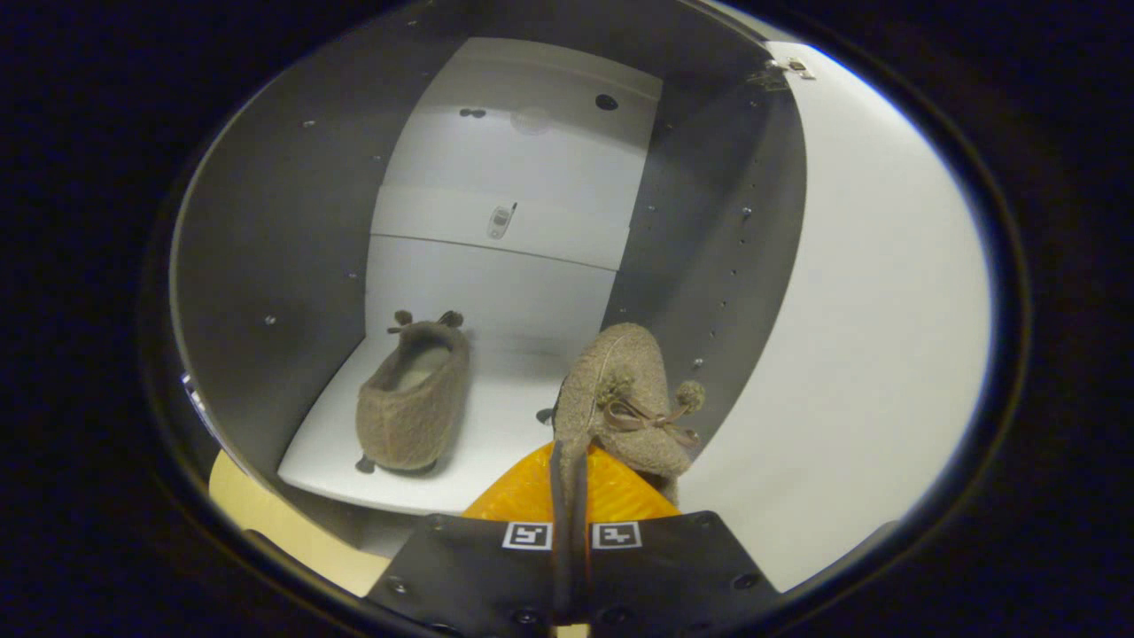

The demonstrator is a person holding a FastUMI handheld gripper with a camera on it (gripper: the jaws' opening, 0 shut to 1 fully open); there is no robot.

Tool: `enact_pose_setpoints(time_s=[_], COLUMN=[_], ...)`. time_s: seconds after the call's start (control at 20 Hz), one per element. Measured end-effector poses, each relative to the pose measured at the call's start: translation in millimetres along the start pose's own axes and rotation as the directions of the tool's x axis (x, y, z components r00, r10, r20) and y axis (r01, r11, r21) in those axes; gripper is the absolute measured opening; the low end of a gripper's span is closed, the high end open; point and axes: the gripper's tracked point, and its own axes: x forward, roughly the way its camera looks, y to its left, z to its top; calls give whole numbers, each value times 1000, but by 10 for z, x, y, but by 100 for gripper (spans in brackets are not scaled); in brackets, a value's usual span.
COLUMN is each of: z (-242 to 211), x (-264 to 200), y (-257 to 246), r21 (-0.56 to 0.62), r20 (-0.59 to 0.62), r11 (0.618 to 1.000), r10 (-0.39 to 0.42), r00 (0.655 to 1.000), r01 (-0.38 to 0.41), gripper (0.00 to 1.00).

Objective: Open the shoe cabinet door, grab the shoes and put them into the shoe cabinet, then close the shoe cabinet door.

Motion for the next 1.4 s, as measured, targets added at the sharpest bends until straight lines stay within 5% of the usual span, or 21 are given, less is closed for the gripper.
enact_pose_setpoints(time_s=[0.6,0.75,1.4], z=[386,548,700], x=[1125,1186,900], y=[28,166,-133], r21=[42,66,124], r20=[71,125,149], r11=[998,993,991], r10=[36,84,23], r00=[997,989,989], r01=[-39,-93,-42], gripper=[2,2,2])
